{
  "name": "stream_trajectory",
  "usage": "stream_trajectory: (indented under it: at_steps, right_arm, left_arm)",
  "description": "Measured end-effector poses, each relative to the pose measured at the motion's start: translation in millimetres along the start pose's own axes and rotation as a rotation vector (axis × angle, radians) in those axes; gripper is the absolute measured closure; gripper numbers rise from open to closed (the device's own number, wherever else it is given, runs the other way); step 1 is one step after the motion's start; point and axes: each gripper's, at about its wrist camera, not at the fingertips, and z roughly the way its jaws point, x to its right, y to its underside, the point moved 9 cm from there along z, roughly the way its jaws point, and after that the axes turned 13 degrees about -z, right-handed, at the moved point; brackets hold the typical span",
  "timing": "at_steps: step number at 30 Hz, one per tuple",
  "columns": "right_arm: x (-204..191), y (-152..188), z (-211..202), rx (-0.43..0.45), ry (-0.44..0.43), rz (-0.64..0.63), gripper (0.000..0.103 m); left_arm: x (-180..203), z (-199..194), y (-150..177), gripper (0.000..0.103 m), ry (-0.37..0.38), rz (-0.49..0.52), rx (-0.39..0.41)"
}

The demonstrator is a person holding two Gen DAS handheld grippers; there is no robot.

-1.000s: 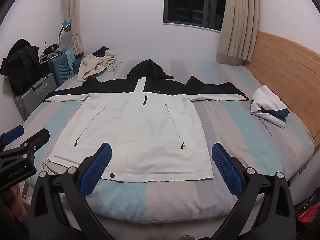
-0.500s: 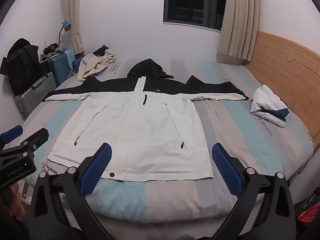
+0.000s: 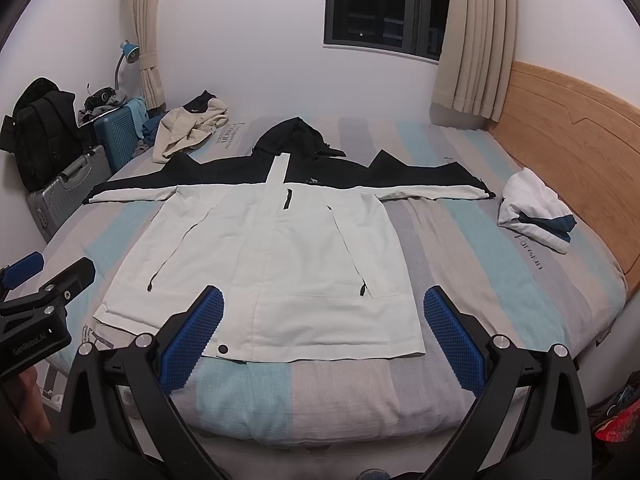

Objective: Fold large clothes

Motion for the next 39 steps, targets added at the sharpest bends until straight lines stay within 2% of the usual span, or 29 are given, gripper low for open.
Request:
stream_trajectory:
  at_steps: [39]
  right_arm:
    - [4.4, -0.6, -3.2, -0.003, -0.005, -0.001, 0.007]
  left_arm:
    - [3.0, -0.2, 2.6, 0.006, -0.006, 0.011, -0.001]
